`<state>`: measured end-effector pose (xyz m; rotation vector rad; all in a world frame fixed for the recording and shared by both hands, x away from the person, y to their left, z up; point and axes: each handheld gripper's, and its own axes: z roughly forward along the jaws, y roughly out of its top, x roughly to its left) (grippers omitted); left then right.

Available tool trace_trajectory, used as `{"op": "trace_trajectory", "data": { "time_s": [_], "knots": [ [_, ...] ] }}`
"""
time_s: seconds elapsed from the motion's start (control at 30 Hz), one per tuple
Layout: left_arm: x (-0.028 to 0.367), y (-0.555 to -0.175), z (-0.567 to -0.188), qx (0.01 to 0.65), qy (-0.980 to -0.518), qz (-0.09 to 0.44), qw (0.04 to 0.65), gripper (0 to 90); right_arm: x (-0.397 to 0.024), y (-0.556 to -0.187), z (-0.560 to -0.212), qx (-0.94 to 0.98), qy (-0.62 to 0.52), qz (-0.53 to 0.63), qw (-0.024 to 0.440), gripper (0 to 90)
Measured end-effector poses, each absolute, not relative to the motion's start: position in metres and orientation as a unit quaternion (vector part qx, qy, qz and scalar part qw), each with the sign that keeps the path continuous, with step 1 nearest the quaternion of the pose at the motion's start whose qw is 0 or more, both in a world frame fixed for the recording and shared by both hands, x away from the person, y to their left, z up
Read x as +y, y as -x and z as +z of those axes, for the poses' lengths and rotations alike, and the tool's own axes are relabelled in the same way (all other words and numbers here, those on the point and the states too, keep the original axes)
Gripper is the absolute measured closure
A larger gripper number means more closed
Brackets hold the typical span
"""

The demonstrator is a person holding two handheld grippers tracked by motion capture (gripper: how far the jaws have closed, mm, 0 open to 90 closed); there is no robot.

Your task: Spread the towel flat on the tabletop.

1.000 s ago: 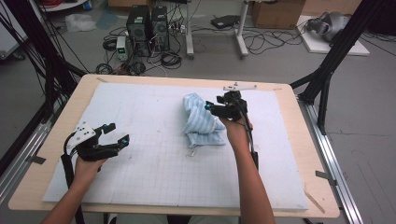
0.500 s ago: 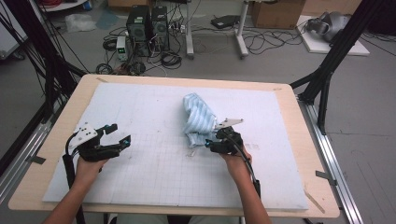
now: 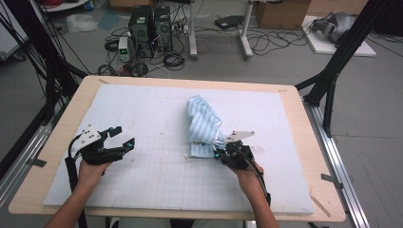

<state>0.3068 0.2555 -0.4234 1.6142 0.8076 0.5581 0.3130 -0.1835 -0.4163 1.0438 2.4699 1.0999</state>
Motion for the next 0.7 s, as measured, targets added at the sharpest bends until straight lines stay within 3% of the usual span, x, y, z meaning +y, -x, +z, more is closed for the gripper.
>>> {"op": "trace_trajectory", "data": {
  "time_s": [0.1,0.2,0.4,0.47,0.5,0.53,0.6,0.67,0.7],
  "knots": [
    [0.252,-0.306,-0.422,0.343,-0.695,0.237,0.586,26.4,-0.195,-0.298,-0.412,0.849,-0.349,0.378,0.122,84.1],
    [0.248,-0.305,-0.418,0.335,-0.701,0.232,0.585,34.1,-0.207,-0.287,-0.411,0.849,-0.352,0.375,0.12,84.1],
    [0.236,-0.308,-0.412,0.327,-0.708,0.205,0.591,34.4,-0.227,-0.267,-0.41,0.854,-0.361,0.354,0.126,82.9],
    [0.23,-0.31,-0.411,0.322,-0.713,0.194,0.592,34.3,-0.233,-0.265,-0.41,0.843,-0.367,0.371,0.13,74.1],
    [0.225,-0.311,-0.409,0.319,-0.714,0.183,0.596,34.6,-0.238,-0.266,-0.407,0.82,-0.383,0.401,0.139,54.1],
    [0.223,-0.312,-0.408,0.315,-0.715,0.179,0.598,34.6,-0.238,-0.266,-0.407,0.82,-0.383,0.401,0.139,54.1],
    [0.212,-0.315,-0.406,0.306,-0.715,0.164,0.607,36.1,-0.243,-0.274,-0.4,0.786,-0.411,0.432,0.165,38.6],
    [0.202,-0.316,-0.405,0.297,-0.718,0.158,0.61,36.3,-0.244,-0.277,-0.399,0.78,-0.414,0.436,0.169,36.4],
    [0.196,-0.317,-0.405,0.292,-0.719,0.151,0.612,35.7,-0.244,-0.286,-0.396,0.769,-0.428,0.438,0.184,30.7]
  ]
}}
